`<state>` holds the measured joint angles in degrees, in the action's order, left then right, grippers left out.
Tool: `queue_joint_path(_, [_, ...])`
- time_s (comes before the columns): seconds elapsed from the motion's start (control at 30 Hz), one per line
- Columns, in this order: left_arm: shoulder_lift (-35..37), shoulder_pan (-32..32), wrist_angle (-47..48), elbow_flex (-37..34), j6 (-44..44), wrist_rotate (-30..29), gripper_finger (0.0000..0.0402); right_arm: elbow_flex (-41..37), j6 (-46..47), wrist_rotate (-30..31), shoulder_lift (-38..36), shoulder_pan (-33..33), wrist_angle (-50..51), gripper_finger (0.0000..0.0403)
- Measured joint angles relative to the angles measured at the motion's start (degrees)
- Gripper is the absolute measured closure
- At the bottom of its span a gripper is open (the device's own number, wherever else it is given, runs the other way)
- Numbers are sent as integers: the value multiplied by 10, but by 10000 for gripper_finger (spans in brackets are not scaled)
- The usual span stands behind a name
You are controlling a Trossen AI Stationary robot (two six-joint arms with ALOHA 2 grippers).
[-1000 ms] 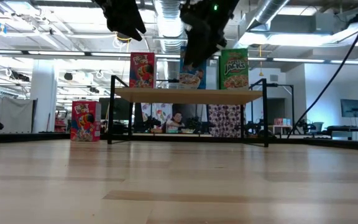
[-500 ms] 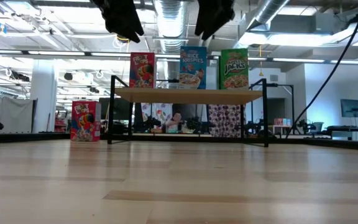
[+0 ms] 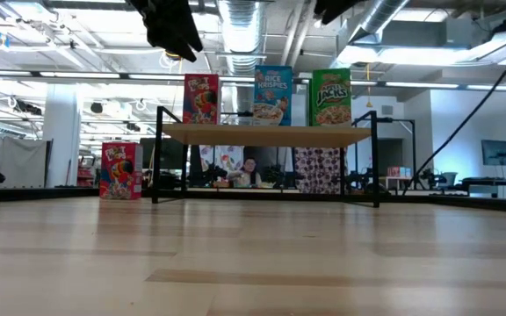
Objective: Stack cereal on shelf
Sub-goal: Adjust the green cereal box on the shelf
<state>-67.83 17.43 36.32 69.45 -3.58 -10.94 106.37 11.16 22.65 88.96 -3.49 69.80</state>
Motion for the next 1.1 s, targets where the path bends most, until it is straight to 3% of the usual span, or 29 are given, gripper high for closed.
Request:
queue_joint_path(0.6, [0,0,-2,0,17,-3,108,-338,40,-2,-244,-3,-243,133])
queue_joint_path(0.87, [0,0,-4,0,17,-3,108,-451,36,19,-300,-22,-326,133])
queue_joint_path(1.1, [0,0,-14,0,17,-3,108,-487,34,30,-298,-66,-373,133])
